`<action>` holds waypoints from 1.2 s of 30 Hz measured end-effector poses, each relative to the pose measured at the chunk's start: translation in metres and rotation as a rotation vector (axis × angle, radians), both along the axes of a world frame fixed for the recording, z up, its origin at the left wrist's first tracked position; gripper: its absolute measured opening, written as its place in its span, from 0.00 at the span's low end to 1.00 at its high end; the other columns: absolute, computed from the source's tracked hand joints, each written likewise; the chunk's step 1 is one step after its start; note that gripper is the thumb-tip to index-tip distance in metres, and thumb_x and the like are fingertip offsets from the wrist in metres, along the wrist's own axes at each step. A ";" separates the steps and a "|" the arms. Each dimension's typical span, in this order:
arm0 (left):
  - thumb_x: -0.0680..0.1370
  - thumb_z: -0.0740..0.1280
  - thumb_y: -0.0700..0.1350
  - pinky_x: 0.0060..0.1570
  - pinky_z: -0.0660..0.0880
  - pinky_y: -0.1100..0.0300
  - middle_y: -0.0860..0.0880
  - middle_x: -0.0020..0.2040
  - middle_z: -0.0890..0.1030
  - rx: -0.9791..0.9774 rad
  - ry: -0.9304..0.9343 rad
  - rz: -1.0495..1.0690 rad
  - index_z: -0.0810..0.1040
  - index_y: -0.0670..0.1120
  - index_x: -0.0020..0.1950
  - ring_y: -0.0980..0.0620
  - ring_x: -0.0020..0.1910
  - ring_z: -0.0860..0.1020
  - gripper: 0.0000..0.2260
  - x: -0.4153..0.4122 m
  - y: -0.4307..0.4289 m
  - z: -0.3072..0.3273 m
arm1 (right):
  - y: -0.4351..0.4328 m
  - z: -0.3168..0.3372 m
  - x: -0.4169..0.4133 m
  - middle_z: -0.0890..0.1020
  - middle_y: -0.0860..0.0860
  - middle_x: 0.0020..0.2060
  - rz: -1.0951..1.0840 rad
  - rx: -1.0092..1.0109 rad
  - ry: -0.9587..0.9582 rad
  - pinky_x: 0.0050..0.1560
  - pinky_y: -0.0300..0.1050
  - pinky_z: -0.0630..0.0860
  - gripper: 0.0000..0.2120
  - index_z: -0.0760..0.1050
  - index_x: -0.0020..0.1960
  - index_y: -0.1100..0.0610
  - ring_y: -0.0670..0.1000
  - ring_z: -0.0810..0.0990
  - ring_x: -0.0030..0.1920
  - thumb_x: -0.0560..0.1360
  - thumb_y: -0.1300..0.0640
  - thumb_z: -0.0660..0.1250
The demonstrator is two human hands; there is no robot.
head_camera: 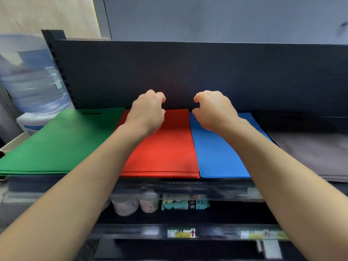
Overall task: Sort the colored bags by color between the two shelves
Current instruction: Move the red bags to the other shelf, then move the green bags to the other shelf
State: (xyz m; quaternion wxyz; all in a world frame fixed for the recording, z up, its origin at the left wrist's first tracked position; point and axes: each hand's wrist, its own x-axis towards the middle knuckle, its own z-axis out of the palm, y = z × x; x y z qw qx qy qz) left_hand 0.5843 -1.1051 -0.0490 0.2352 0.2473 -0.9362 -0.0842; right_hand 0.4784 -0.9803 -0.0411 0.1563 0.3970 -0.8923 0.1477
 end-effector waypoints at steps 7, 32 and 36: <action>0.79 0.62 0.42 0.59 0.70 0.51 0.45 0.60 0.75 -0.117 0.147 -0.253 0.74 0.44 0.64 0.44 0.60 0.73 0.14 -0.046 0.109 0.042 | 0.103 0.027 -0.024 0.79 0.56 0.54 -0.085 -0.062 0.103 0.43 0.45 0.69 0.12 0.74 0.60 0.59 0.60 0.76 0.53 0.78 0.57 0.61; 0.78 0.60 0.41 0.55 0.72 0.49 0.46 0.57 0.77 -0.145 0.283 -1.377 0.76 0.44 0.60 0.43 0.55 0.75 0.12 -0.283 0.690 0.061 | 0.704 0.045 -0.111 0.79 0.62 0.53 -1.333 0.000 0.191 0.44 0.46 0.67 0.10 0.77 0.53 0.60 0.63 0.76 0.54 0.76 0.55 0.64; 0.79 0.60 0.41 0.54 0.73 0.51 0.46 0.57 0.78 -0.092 0.295 -1.469 0.76 0.45 0.61 0.45 0.55 0.76 0.12 -0.318 0.745 0.055 | 0.752 0.041 -0.121 0.78 0.61 0.58 -1.465 -0.045 0.160 0.53 0.50 0.72 0.15 0.75 0.61 0.59 0.63 0.74 0.57 0.78 0.53 0.63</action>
